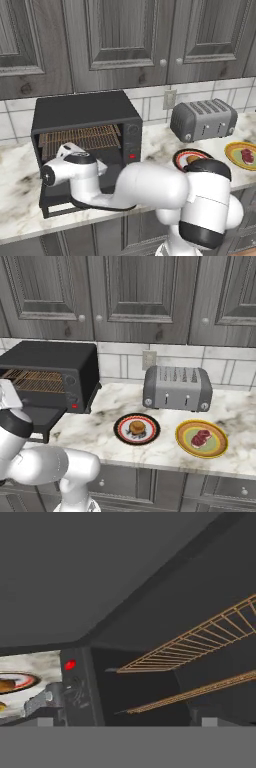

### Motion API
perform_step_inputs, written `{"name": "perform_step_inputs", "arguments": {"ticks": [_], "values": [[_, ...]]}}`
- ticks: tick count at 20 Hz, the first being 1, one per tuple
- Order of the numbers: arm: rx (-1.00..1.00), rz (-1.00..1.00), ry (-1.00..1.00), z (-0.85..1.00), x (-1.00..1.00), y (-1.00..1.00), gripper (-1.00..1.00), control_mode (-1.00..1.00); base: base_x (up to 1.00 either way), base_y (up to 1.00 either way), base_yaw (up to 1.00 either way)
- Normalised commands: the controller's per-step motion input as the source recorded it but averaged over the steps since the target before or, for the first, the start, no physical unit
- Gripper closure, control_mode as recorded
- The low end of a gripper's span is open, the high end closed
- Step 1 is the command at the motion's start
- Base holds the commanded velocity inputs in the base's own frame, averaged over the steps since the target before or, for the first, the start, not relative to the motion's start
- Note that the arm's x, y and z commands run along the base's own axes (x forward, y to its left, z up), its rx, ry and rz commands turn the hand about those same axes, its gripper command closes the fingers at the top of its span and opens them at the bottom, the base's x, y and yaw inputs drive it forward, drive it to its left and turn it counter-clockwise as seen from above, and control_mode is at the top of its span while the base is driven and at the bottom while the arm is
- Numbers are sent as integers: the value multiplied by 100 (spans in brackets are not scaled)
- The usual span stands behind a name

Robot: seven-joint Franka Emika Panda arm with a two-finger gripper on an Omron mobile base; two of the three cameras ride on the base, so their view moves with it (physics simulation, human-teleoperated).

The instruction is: Open the toaster oven door. Place the bread on the bottom rack in the toaster oven and place the steak on the top rack.

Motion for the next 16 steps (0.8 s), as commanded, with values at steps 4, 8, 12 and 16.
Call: {"name": "perform_step_inputs", "arguments": {"ticks": [4, 8, 12, 16], "values": [[1, -7, -27, 32, 54, 3, -100, -100, 0, 0, 0], [7, -7, -9, 7, 59, 2, -100, -100, 0, 0, 0], [4, -3, -9, -1, 36, 9, -100, -100, 0, 0, 0], [3, 0, -10, 0, 43, 1, -100, -100, 0, 0, 0]]}}
